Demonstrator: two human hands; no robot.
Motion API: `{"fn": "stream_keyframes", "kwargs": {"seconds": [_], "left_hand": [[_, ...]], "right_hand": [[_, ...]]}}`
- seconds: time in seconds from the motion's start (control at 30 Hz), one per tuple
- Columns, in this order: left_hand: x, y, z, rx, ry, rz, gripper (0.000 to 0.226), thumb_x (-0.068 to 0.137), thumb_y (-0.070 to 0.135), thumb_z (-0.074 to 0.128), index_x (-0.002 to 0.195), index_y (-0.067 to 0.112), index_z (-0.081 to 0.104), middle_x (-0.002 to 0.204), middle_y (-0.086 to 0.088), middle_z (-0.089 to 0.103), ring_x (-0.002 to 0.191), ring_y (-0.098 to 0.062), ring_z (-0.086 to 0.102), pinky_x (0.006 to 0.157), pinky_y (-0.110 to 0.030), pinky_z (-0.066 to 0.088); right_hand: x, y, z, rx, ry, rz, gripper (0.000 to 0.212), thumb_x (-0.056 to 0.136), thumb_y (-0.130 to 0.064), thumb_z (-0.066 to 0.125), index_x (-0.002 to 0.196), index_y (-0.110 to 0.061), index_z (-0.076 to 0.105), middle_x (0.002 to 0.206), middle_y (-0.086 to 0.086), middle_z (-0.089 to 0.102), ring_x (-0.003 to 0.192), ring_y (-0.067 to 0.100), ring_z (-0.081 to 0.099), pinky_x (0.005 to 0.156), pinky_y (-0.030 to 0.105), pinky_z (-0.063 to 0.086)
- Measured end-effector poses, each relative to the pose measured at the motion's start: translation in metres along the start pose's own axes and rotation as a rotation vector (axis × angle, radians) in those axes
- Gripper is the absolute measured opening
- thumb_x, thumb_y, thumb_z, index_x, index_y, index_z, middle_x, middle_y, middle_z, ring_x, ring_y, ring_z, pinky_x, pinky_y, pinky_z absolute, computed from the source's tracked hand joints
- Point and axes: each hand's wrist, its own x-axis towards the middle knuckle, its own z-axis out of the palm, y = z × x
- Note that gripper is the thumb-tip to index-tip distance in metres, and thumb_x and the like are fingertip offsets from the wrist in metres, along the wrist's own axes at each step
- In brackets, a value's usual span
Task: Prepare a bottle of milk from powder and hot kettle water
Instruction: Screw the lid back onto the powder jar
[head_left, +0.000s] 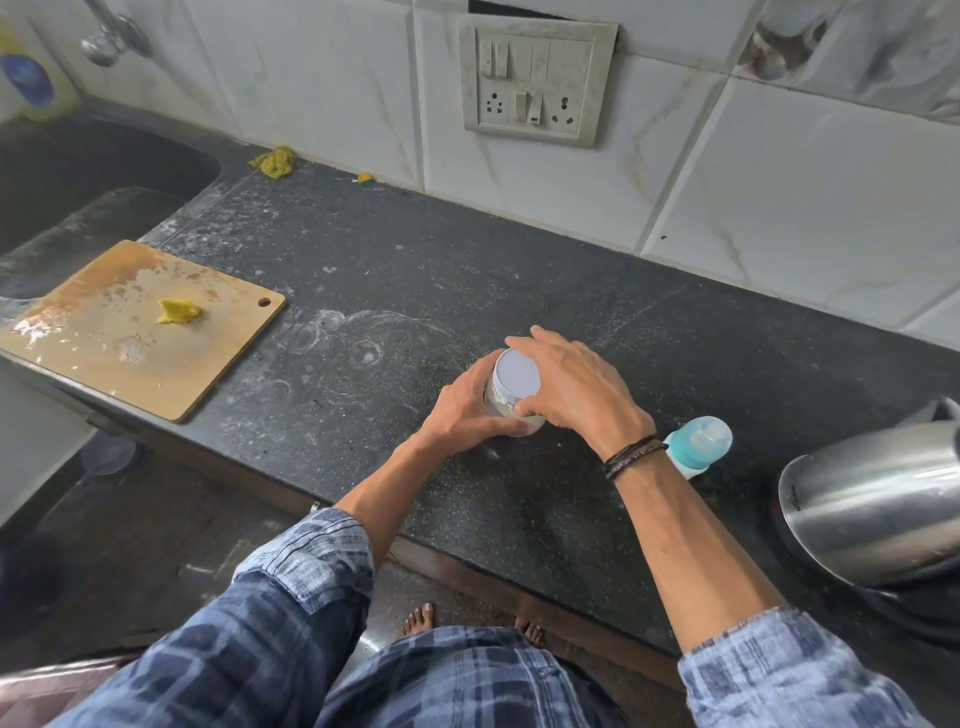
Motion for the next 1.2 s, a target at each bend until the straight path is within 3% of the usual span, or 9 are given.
{"fn": "stream_keyframes", "kwargs": {"seconds": [0.13,0.3,0.5,0.67,0.8,0.93,1.07,1.2], "left_hand": [[0.0,0.001,0.0,0.009,0.0,0.005,0.107,0.062,0.049,0.094,0.152,0.044,0.036,0.143,0.023,0.051,0.132,-0.006,0.05,0.118,-0.048,0.037],[-0.002,0.003,-0.001,-0.006,-0.001,0.003,0.106,0.058,0.058,0.086,0.15,0.04,0.039,0.138,0.022,0.051,0.13,-0.008,0.051,0.118,-0.049,0.037],[-0.003,0.006,-0.002,-0.009,-0.009,0.025,0.108,0.056,0.064,0.081,0.152,0.035,0.041,0.146,0.013,0.053,0.134,-0.013,0.051,0.119,-0.052,0.037],[-0.003,0.007,-0.003,0.005,-0.002,0.014,0.109,0.055,0.064,0.081,0.152,0.035,0.04,0.141,0.019,0.052,0.133,-0.011,0.051,0.118,-0.053,0.037],[-0.003,0.007,-0.002,0.024,-0.006,0.028,0.106,0.057,0.061,0.083,0.151,0.038,0.04,0.141,0.022,0.051,0.133,-0.011,0.051,0.116,-0.054,0.037],[-0.003,0.007,-0.002,0.034,-0.004,0.03,0.104,0.059,0.06,0.082,0.152,0.038,0.039,0.14,0.023,0.05,0.132,-0.01,0.05,0.117,-0.053,0.037],[-0.003,0.005,-0.002,0.031,-0.001,0.015,0.104,0.061,0.055,0.087,0.151,0.039,0.038,0.142,0.019,0.052,0.132,-0.009,0.05,0.117,-0.052,0.037],[-0.004,0.009,0.0,0.036,0.006,0.027,0.105,0.06,0.06,0.085,0.152,0.037,0.04,0.145,0.015,0.053,0.133,-0.011,0.051,0.117,-0.051,0.037]], "right_hand": [[0.002,-0.001,0.006,-0.008,0.059,-0.024,0.083,0.086,-0.021,0.083,0.157,-0.032,0.041,0.155,0.003,0.051,0.135,0.03,0.053,0.105,0.044,0.049],[0.001,0.001,0.003,-0.008,0.078,0.041,0.073,0.087,-0.039,0.081,0.15,-0.029,0.046,0.136,0.01,0.058,0.123,0.033,0.058,0.093,0.046,0.052],[0.004,0.007,-0.003,0.045,0.054,0.136,0.082,0.084,-0.047,0.083,0.152,-0.019,0.045,0.146,0.012,0.057,0.129,0.034,0.058,0.098,0.048,0.051],[0.004,0.002,0.001,0.086,0.026,0.064,0.086,0.084,-0.034,0.085,0.157,-0.019,0.041,0.152,0.008,0.054,0.138,0.031,0.052,0.108,0.047,0.046],[0.003,0.0,0.009,0.029,0.081,0.068,0.077,0.088,-0.042,0.08,0.153,-0.02,0.044,0.143,0.01,0.058,0.131,0.032,0.054,0.098,0.045,0.05],[0.002,0.002,0.011,0.025,0.089,0.115,0.089,0.086,-0.058,0.076,0.156,-0.018,0.039,0.146,0.012,0.052,0.132,0.033,0.051,0.096,0.044,0.05],[0.005,0.005,0.014,0.037,0.05,0.034,0.094,0.086,-0.047,0.081,0.16,-0.016,0.032,0.153,0.01,0.045,0.136,0.031,0.047,0.102,0.045,0.049],[0.009,0.008,0.025,0.031,0.128,0.062,0.082,0.084,-0.048,0.081,0.15,-0.012,0.048,0.138,0.01,0.051,0.124,0.03,0.052,0.094,0.042,0.052]]}}
